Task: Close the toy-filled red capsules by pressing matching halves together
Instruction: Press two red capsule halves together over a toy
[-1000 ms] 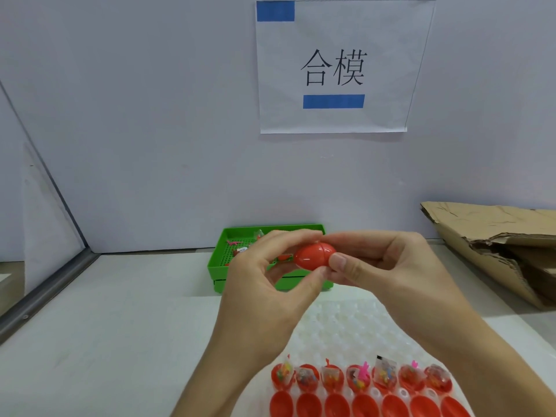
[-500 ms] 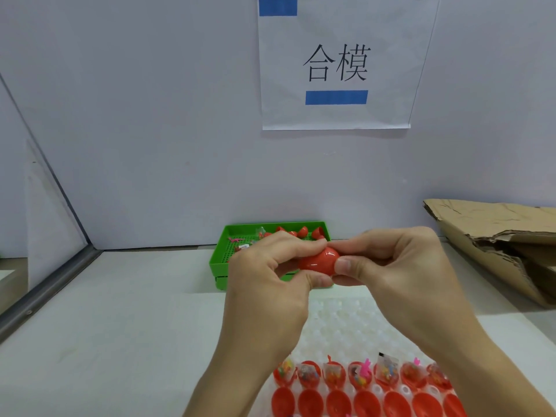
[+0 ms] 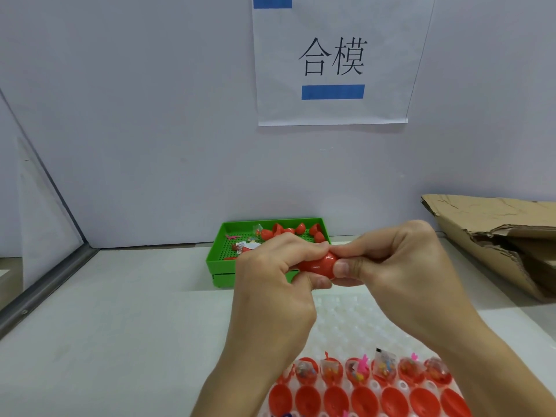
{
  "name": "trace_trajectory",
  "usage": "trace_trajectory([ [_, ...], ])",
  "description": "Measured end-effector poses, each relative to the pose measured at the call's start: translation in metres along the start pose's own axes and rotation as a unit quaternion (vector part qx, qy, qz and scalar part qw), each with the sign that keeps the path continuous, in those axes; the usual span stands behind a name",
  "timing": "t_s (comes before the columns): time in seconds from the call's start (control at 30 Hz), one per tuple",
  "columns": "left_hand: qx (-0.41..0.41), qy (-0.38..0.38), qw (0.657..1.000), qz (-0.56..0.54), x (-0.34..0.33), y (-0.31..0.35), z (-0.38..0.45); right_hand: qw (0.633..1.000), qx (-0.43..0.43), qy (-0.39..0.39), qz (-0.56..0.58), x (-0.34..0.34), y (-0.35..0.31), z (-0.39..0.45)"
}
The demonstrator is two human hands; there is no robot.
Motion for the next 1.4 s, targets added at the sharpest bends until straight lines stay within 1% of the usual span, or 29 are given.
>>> trace_trajectory([
  [0.1,0.007,-0.004,1.000,0.018,0.003,0.001,0.000,1.000,-0.012,-0.010,0.014,-0.002,0.002,-0.001],
  [0.2,0.006,-0.017,0.998,0.059,0.003,0.006,-0.002,0.998,-0.046,-0.021,0.044,-0.001,0.003,-0.001],
  [0.4,0.048,-0.054,0.997,-0.034,0.010,0.009,0.002,0.992,-0.064,-0.045,0.100,0.007,0.004,0.001],
  [0.57,0.057,-0.067,0.995,-0.042,0.009,0.008,0.002,0.991,-0.065,-0.061,0.104,0.006,0.007,0.000],
  [0.73,0.069,-0.076,0.992,-0.075,0.011,0.005,0.002,0.987,-0.070,-0.070,0.125,0.005,0.009,0.000],
  [0.97,0.073,-0.077,0.992,-0.066,0.012,0.006,0.004,0.988,-0.072,-0.076,0.112,0.006,0.006,0.000],
  [1.07,0.081,-0.080,0.989,-0.092,0.011,0.005,0.005,0.993,-0.066,-0.063,0.079,0.007,0.005,0.000],
  [1.17,0.084,-0.077,0.989,-0.093,0.010,0.004,0.004,0.997,-0.056,-0.030,0.052,0.007,0.004,0.000],
  [1.4,0.060,-0.014,0.997,-0.056,0.014,0.006,0.003,0.999,-0.039,0.032,0.013,-0.002,0.003,-0.003],
])
Point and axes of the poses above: each hand's wrist, its own z-axis towards the middle knuckle, its own x-axis out of the back of the hand, y = z × x, the point moved 4 cm from there along z, towards the middle knuckle, and after that the axes turned 11 degrees about x, right-handed, at the moved point
